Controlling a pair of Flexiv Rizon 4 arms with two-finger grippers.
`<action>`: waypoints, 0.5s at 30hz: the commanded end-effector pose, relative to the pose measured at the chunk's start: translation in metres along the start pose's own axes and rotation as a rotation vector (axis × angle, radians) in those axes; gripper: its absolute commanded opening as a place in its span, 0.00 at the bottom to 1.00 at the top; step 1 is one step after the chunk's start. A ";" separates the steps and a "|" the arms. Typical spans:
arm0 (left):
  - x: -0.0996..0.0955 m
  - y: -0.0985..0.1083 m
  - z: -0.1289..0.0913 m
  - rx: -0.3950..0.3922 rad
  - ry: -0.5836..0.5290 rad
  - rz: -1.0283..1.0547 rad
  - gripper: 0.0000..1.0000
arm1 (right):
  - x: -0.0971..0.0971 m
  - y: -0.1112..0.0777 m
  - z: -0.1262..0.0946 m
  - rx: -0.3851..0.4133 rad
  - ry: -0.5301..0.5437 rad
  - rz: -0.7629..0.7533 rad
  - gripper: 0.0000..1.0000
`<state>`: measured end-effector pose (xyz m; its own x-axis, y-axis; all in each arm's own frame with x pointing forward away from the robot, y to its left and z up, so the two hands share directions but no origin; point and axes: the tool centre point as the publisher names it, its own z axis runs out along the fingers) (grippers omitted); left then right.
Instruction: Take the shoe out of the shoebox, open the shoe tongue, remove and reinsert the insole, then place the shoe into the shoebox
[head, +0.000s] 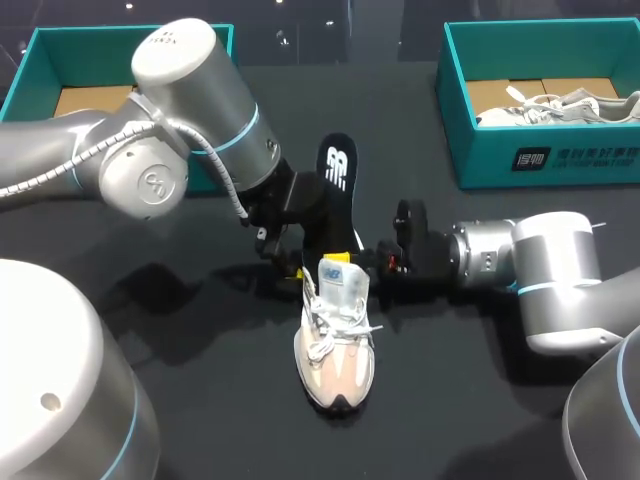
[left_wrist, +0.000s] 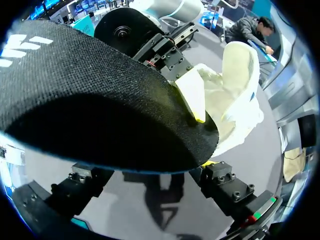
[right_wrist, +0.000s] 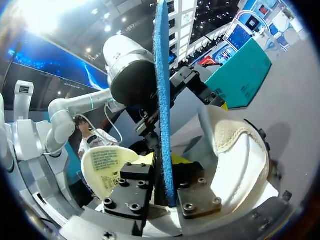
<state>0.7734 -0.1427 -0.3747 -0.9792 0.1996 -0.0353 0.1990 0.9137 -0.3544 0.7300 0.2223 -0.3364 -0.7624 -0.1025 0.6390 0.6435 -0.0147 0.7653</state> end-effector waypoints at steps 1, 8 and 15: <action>-0.001 -0.001 0.001 -0.003 0.000 0.001 1.00 | 0.000 0.000 0.001 0.005 0.004 -0.007 0.23; -0.001 -0.001 0.001 -0.003 0.000 0.001 1.00 | 0.004 0.008 0.002 0.021 0.011 -0.034 0.24; -0.001 -0.001 0.001 -0.003 0.000 0.001 1.00 | 0.011 0.014 0.005 0.040 0.007 -0.063 0.24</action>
<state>0.7733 -0.1428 -0.3746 -0.9792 0.1997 -0.0352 0.1991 0.9136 -0.3546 0.7321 0.2240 -0.3237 -0.7994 -0.1196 0.5888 0.5922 0.0088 0.8058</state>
